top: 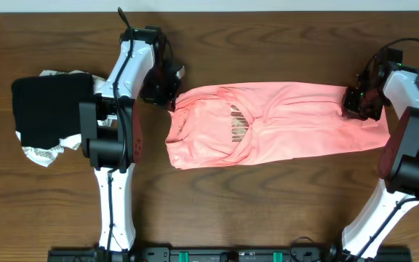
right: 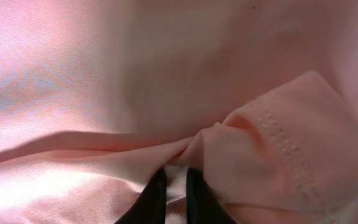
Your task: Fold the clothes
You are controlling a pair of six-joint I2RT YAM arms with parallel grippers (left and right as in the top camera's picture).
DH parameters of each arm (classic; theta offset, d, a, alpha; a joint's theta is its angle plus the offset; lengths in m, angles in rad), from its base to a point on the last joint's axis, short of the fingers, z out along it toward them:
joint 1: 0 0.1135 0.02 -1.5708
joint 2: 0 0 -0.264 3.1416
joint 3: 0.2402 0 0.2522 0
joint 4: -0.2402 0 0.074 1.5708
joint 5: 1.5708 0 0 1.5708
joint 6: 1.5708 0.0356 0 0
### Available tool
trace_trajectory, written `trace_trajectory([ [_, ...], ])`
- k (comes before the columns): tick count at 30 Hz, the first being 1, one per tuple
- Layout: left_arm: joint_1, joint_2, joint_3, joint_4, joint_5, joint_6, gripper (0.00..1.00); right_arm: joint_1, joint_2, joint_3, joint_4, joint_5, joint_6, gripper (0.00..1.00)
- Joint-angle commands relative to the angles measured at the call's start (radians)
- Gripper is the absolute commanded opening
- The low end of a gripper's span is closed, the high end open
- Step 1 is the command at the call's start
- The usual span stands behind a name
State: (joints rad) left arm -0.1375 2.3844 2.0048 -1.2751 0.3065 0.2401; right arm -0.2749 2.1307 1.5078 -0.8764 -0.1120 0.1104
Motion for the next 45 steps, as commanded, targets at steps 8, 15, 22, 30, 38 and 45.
trace_trajectory([
  [8, 0.006, -0.017, -0.011, -0.052, -0.177, 0.010, 0.06, -0.021, 0.031, -0.029, -0.008, 0.059, 0.000, 0.12],
  [15, 0.007, -0.075, -0.009, -0.065, -0.155, -0.077, 0.06, -0.021, 0.031, -0.029, -0.026, 0.059, 0.000, 0.17],
  [22, -0.008, -0.188, -0.009, 0.056, 0.028, -0.133, 0.07, -0.025, 0.031, -0.029, -0.033, 0.059, -0.004, 0.17],
  [30, -0.098, -0.114, -0.013, 0.259, 0.056, -0.112, 0.11, -0.026, 0.031, -0.029, -0.039, 0.055, -0.004, 0.24],
  [38, -0.127, -0.044, -0.020, 0.249, -0.029, -0.095, 0.10, -0.028, 0.022, -0.027, -0.044, 0.053, -0.004, 0.25],
  [45, -0.092, -0.084, 0.002, 0.148, -0.113, -0.096, 0.17, -0.028, -0.080, 0.003, -0.044, -0.012, -0.049, 0.52],
])
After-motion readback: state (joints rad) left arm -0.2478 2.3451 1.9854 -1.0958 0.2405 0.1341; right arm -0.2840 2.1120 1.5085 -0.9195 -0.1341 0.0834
